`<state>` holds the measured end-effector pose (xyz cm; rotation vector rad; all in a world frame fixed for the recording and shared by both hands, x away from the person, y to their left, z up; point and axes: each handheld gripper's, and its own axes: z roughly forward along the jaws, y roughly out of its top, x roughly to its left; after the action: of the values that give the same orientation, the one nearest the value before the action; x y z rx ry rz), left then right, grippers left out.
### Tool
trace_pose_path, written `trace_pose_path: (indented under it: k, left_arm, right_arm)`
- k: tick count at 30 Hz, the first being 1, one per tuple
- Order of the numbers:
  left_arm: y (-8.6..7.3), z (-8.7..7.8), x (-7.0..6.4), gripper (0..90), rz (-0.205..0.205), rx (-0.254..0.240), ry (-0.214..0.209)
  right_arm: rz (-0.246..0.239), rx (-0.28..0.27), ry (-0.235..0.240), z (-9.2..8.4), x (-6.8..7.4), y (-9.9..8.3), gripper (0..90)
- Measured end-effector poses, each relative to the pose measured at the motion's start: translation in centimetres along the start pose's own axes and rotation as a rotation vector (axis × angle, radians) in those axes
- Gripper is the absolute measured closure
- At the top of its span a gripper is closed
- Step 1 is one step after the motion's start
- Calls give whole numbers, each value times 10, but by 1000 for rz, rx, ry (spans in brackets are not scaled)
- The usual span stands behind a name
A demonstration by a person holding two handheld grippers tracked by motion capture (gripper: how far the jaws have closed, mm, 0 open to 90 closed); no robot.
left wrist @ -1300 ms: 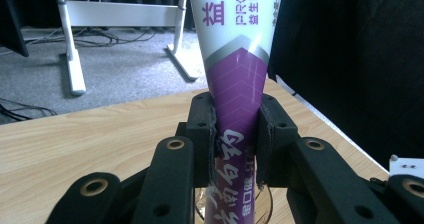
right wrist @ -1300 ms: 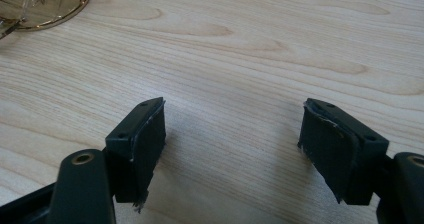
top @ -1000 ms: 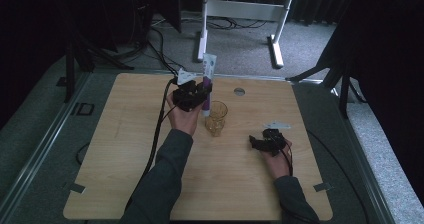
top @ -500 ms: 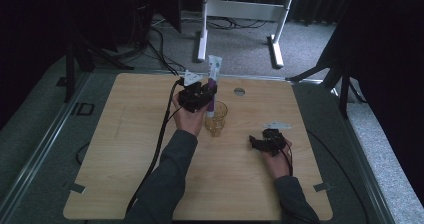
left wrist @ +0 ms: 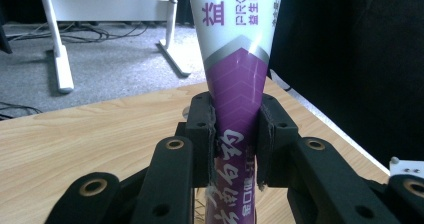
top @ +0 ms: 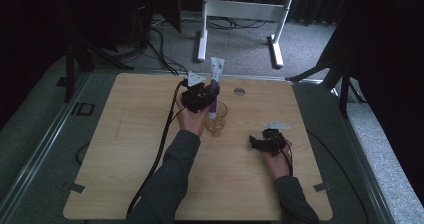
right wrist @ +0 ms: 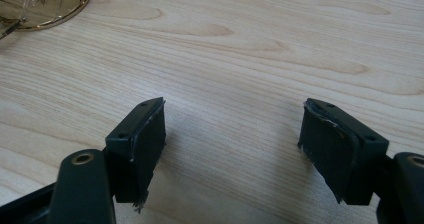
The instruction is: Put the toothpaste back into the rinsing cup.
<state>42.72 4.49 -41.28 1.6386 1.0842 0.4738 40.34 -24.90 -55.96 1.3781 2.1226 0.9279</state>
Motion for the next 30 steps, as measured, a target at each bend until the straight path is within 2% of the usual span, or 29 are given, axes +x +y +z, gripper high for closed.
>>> trace_pose_path:
  k: [14, 22, 30]
  left_arm:
    - [-2, 9, 4, 715, -26, 6, -1]
    - [-3, 14, 8, 714, -64, 6, 0]
    - [-3, 18, 9, 712, -80, 16, -6]
  right_arm:
    - [-2, 0, 1, 0, 0, 0, 263]
    - [-1, 0, 1, 0, 0, 0, 263]
    - [-1, 0, 0, 0, 0, 0, 263]
